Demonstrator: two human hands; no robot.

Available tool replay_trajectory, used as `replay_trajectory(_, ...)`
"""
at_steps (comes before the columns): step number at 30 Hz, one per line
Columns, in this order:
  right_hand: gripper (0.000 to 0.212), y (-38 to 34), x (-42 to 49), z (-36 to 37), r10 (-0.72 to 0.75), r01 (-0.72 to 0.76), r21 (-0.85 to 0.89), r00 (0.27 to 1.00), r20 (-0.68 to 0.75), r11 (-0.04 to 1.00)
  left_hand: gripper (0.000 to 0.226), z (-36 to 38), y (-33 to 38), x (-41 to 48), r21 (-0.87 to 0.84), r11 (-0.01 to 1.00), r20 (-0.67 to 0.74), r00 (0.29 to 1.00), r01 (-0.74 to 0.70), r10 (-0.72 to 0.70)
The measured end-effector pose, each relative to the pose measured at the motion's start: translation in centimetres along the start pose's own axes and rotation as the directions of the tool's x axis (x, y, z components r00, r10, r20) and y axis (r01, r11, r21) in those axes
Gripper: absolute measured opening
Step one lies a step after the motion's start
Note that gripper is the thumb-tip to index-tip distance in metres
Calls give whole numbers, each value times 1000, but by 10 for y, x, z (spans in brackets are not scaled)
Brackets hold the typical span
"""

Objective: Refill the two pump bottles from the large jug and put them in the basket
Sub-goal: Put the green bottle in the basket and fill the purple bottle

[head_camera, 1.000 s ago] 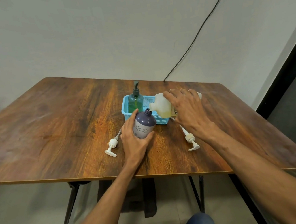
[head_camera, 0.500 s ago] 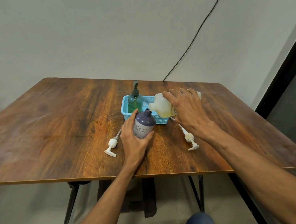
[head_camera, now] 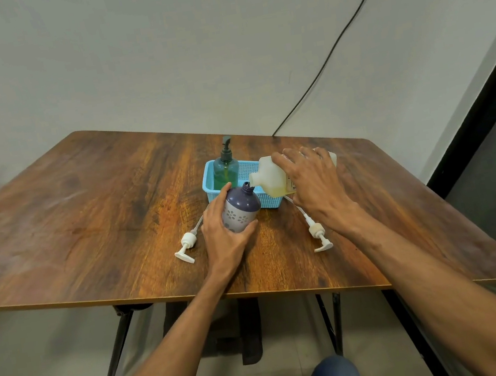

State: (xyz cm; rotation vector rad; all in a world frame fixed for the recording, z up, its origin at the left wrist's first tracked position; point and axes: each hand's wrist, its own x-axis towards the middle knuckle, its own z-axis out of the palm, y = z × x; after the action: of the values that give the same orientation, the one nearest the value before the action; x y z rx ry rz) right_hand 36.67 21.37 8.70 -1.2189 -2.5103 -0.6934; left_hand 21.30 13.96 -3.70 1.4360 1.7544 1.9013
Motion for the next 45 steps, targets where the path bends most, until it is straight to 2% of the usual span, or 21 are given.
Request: replay_trajectory(45, 79, 1, 4, -1, -12, 12, -66, 1000, 8, 998, 90, 0, -3, 1, 10, 1000, 0, 1000, -9, 9)
